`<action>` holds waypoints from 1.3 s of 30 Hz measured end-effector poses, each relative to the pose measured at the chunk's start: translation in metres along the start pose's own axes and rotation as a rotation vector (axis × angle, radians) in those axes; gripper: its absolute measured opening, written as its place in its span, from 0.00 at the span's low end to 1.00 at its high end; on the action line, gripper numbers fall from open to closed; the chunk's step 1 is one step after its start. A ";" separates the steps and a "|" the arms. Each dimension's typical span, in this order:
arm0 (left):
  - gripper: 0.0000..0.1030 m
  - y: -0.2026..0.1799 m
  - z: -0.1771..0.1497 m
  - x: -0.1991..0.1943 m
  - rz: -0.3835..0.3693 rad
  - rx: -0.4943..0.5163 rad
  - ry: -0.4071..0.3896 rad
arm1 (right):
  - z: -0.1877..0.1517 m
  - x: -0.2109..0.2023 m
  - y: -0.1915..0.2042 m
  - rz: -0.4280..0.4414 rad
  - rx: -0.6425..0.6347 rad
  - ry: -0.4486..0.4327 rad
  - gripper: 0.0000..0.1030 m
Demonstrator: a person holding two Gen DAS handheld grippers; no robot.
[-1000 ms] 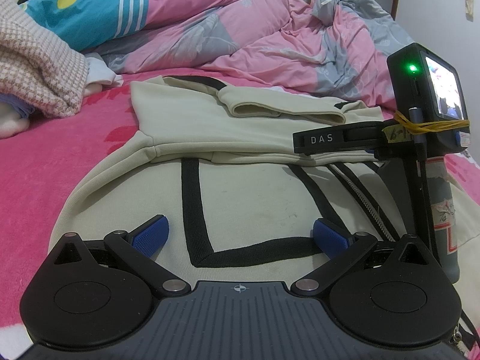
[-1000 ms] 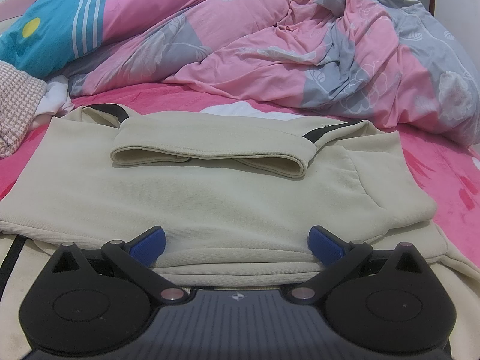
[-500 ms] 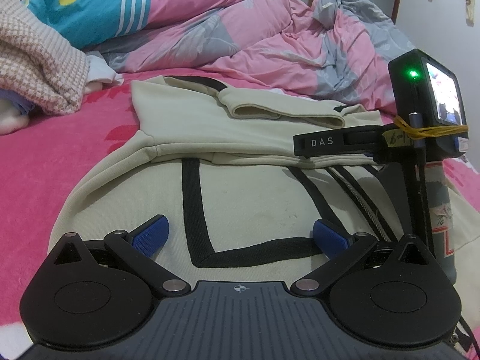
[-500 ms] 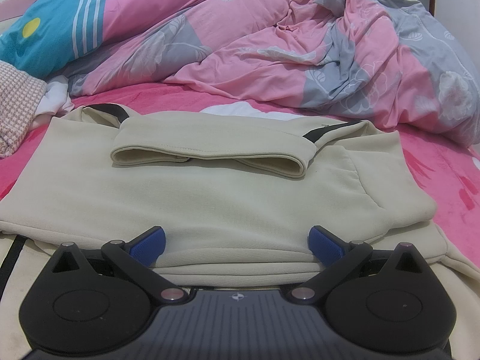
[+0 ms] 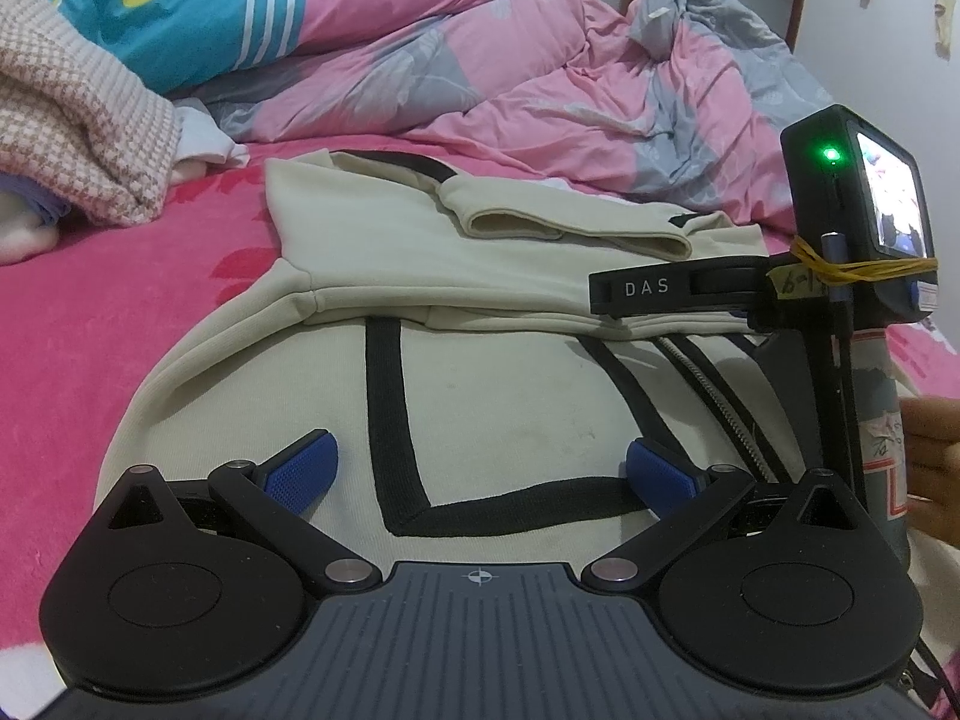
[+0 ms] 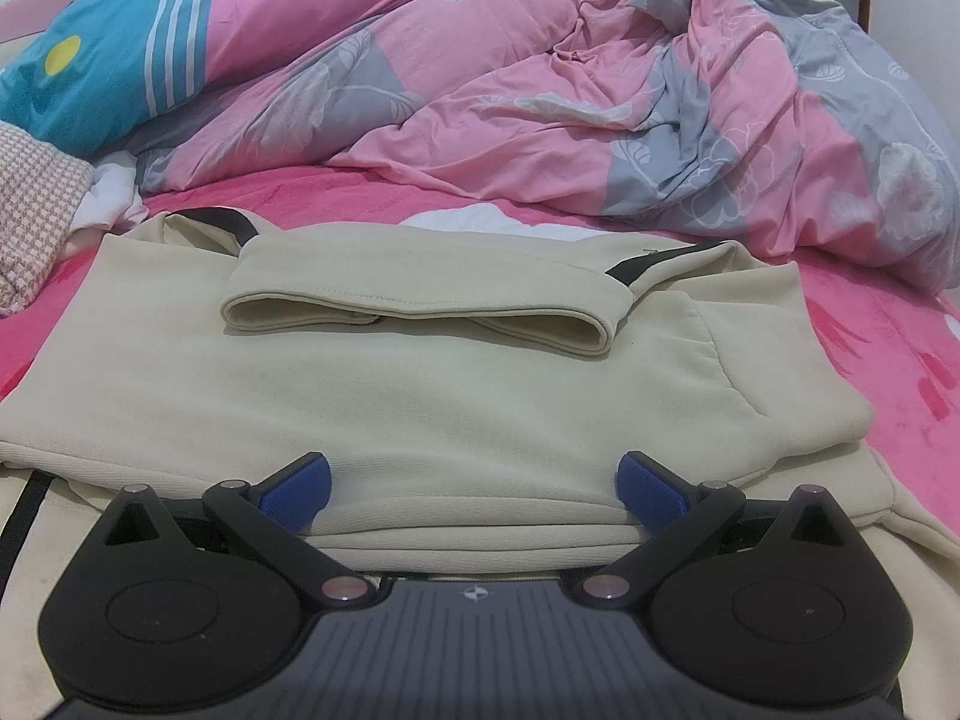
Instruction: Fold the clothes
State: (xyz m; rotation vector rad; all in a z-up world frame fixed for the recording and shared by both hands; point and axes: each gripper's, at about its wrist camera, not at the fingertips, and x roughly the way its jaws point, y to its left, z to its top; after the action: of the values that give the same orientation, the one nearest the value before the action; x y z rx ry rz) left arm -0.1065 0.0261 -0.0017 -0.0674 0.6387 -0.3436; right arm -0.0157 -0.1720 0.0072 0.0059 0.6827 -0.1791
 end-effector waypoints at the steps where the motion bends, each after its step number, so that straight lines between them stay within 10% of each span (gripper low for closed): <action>1: 1.00 0.000 0.000 0.000 0.002 0.001 0.001 | 0.000 0.000 0.000 -0.001 -0.001 0.000 1.00; 14: 1.00 -0.005 0.006 0.002 0.033 0.005 0.061 | 0.009 -0.023 -0.017 0.022 0.007 0.036 1.00; 24: 1.00 -0.011 0.009 0.004 0.076 0.002 0.106 | -0.059 -0.120 -0.057 -0.089 -0.058 0.034 1.00; 39: 1.00 -0.019 0.009 0.007 0.137 0.026 0.123 | -0.114 -0.122 -0.088 -0.038 0.071 -0.099 1.00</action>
State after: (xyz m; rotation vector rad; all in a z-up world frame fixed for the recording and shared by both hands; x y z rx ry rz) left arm -0.1018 0.0051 0.0045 0.0227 0.7561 -0.2246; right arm -0.1952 -0.2312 0.0000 0.0517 0.5775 -0.2388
